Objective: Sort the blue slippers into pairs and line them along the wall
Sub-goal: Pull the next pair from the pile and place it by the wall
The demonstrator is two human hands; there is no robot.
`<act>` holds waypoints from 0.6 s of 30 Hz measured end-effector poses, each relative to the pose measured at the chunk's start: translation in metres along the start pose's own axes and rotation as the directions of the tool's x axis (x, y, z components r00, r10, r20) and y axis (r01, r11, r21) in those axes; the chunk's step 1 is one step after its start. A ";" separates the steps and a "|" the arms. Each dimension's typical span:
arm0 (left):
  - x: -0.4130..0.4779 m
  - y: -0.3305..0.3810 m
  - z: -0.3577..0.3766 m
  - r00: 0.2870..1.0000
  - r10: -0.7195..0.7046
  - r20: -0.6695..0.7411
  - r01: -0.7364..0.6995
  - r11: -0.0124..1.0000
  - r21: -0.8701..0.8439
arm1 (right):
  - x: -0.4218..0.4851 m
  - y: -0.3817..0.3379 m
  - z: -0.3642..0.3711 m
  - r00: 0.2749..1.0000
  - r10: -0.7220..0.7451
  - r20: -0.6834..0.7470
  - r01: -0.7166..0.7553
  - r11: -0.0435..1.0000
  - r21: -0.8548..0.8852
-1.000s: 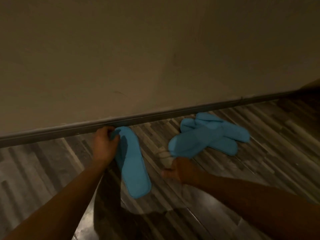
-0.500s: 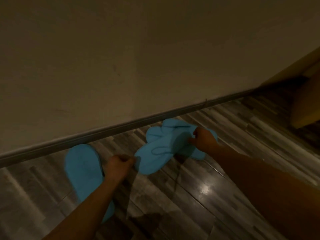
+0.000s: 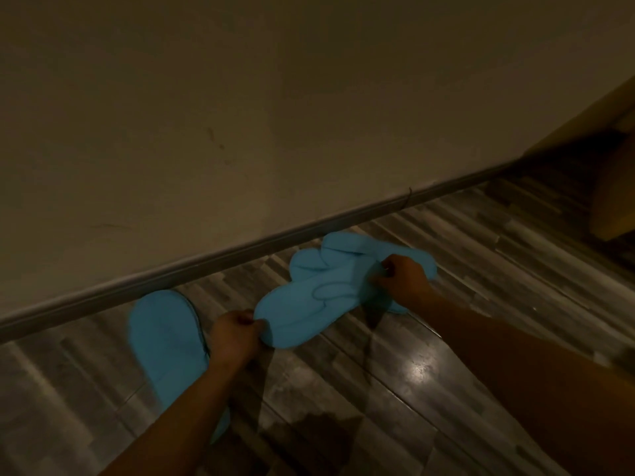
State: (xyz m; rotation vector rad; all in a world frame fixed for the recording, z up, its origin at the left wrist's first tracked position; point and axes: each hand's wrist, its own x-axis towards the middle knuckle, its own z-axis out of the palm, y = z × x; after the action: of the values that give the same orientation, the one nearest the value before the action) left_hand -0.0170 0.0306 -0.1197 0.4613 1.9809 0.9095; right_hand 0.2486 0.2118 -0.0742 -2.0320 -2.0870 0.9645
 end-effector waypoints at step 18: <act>0.035 0.053 -0.104 0.866 0.472 0.164 -0.492 0.748 0.445 | -0.152 -0.040 0.125 0.837 0.169 0.521 -0.380 0.864 0.330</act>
State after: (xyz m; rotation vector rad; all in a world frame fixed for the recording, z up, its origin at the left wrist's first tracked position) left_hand -0.1243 0.0436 -0.0646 1.3203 2.0771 0.6879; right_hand 0.1741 0.0276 -0.0994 -2.0354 -1.5400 1.9528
